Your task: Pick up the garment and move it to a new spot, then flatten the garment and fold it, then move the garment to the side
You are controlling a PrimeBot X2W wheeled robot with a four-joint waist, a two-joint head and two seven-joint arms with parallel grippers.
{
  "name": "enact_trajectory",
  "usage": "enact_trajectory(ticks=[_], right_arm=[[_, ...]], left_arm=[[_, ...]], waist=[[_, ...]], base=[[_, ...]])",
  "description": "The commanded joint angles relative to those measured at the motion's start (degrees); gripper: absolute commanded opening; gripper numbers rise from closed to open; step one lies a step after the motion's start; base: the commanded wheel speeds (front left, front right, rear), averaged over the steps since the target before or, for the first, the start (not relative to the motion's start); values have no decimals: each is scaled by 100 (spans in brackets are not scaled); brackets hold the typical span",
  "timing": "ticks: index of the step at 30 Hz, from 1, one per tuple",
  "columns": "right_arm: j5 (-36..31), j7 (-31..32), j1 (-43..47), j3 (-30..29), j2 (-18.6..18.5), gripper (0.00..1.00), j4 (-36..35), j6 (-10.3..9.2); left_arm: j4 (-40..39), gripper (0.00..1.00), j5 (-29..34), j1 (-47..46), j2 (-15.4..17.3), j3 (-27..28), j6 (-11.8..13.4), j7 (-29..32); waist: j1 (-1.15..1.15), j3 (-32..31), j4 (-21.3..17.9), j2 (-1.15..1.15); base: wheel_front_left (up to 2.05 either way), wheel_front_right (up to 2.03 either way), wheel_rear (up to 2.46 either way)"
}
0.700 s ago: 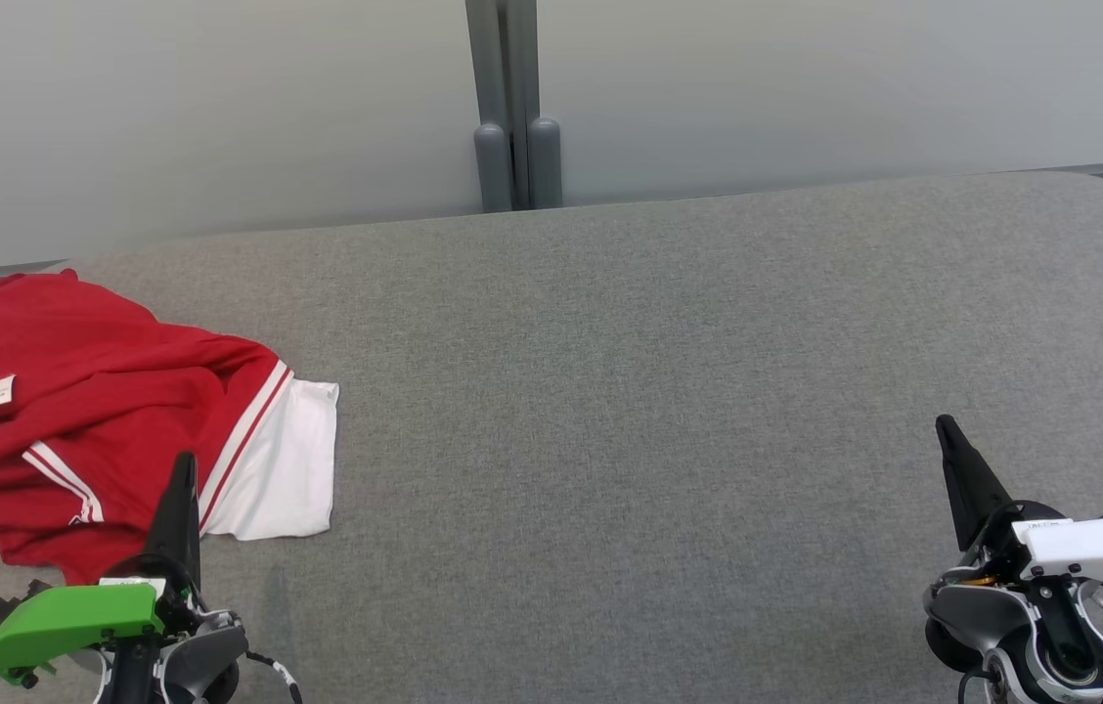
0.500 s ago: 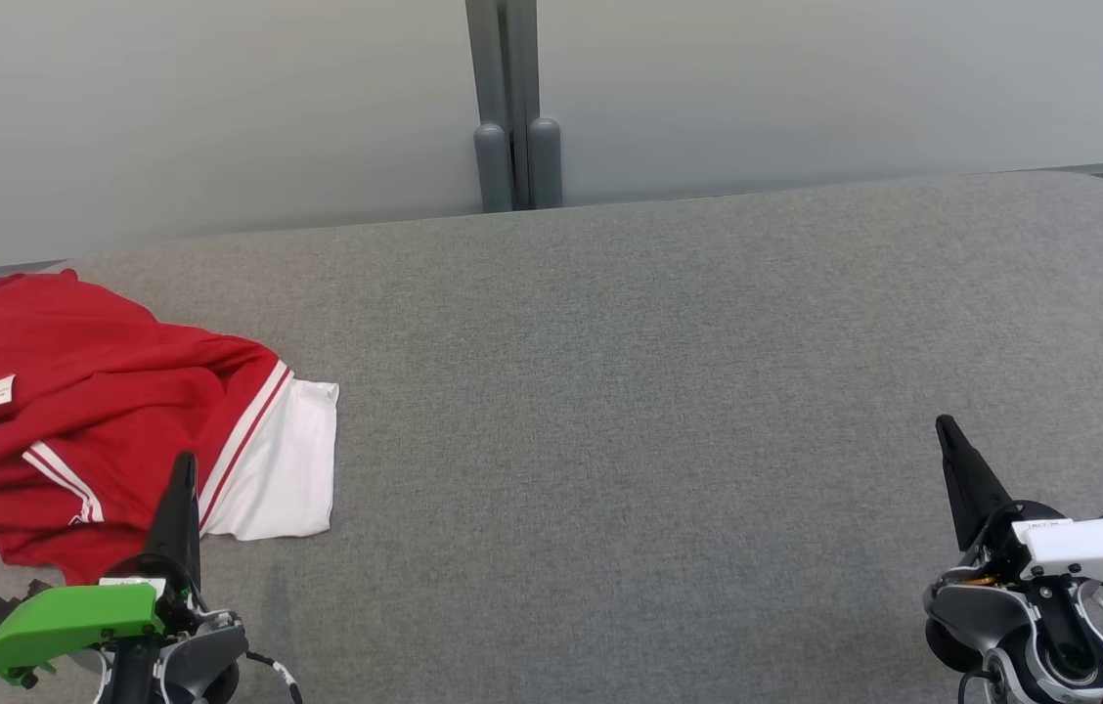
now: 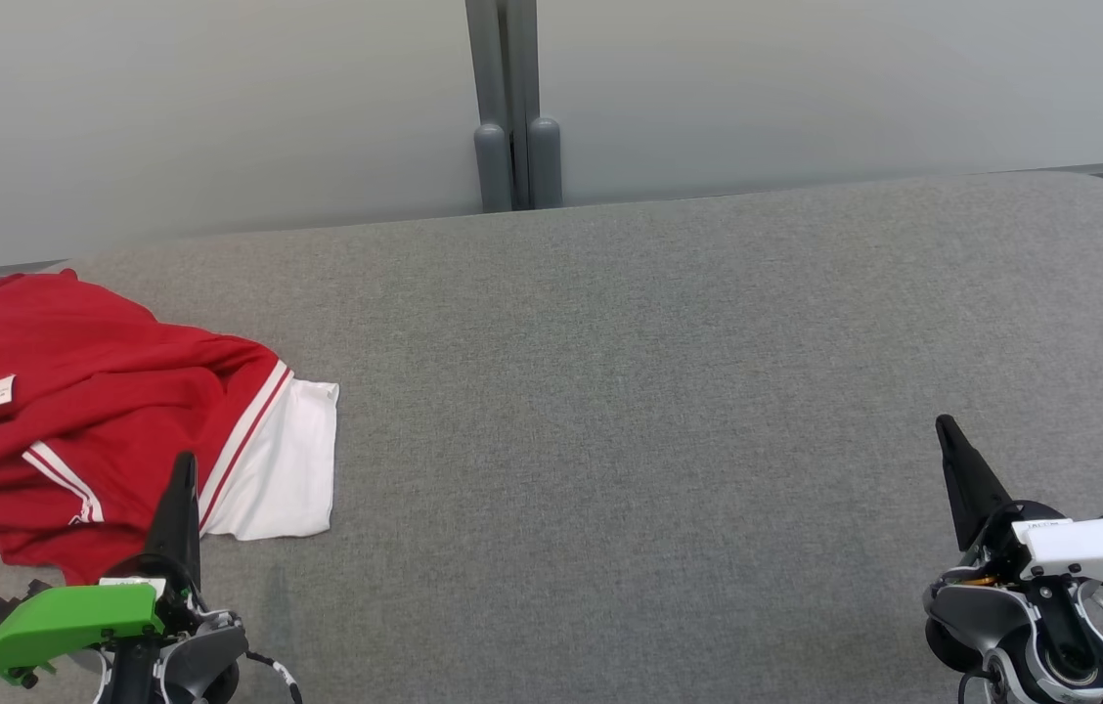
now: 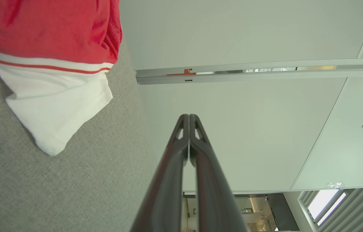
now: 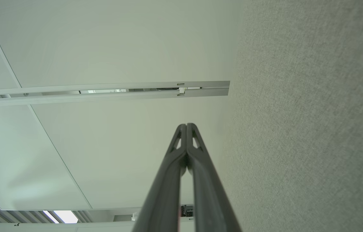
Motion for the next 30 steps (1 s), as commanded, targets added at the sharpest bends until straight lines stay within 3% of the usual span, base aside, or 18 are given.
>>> enact_trajectory(ticks=[1,7,8,19,30], right_arm=[[-29,8,-41,2,-7,0,9,5],[-29,8,-41,2,-7,0,9,5],[0,0,0,0,0,100,0,0],[-181,-219,176,128,43,100,35,-2],[-856,-513,228,206,33,100,-199,0]], left_arm=[[-10,0,-12,-62,12,10,-31,14],[-10,0,-12,-62,12,10,-30,14],[0,100,0,0,0,0,0,0],[25,100,168,149,-35,-111,9,-223],[-185,100,984,164,-26,-206,5,-516]], waist=[[0,0,0,0],[0,0,0,0],[0,0,0,0],[0,5,8,0],[0,3,14,0]], base=[[0,0,0],[0,0,0],[0,0,0],[0,0,0],[0,0,0]])
